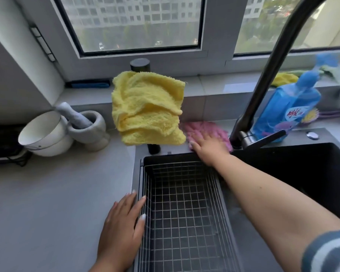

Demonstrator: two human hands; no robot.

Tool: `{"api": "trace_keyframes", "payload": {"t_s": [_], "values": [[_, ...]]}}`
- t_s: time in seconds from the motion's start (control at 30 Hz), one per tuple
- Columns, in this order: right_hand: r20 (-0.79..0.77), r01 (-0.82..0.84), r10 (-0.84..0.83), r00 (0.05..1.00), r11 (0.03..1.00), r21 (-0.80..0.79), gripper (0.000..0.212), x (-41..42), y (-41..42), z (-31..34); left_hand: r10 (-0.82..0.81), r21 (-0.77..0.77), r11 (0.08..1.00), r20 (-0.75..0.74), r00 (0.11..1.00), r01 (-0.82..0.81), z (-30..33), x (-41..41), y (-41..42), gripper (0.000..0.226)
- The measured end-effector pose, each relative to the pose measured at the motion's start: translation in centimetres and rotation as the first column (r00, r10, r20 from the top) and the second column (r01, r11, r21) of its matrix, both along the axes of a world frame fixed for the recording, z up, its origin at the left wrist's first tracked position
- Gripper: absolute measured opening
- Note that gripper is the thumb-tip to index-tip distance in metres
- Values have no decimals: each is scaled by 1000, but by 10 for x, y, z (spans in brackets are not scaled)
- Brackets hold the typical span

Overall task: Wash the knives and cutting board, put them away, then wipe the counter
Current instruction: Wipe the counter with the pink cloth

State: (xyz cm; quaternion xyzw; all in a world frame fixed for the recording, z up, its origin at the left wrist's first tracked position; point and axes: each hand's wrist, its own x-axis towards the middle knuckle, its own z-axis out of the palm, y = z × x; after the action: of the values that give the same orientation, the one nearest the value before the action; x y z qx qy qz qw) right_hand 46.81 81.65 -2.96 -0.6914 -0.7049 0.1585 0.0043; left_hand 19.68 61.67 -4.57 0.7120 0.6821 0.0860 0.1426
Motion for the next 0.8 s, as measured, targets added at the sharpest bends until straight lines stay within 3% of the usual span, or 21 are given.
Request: {"api": "trace_keyframes", "payload": {"t_s": [0.23, 0.5, 0.67, 0.8], "values": [[-121, 155, -151, 981, 988, 25, 61, 0, -25, 3, -2, 24, 1000, 18, 1000, 2, -3, -1, 1, 72], [-198, 218, -193, 961, 970, 112, 35, 11, -44, 13, 0, 37, 999, 41, 999, -1, -4, -1, 0, 72], [-246, 276, -249, 937, 957, 84, 30, 16, -50, 19, 6, 43, 999, 44, 999, -8, -3, 0, -1, 73], [-344, 320, -287, 894, 946, 43, 26, 29, -71, 31, 7, 38, 999, 46, 999, -9, -1, 1, -1, 61]]}}
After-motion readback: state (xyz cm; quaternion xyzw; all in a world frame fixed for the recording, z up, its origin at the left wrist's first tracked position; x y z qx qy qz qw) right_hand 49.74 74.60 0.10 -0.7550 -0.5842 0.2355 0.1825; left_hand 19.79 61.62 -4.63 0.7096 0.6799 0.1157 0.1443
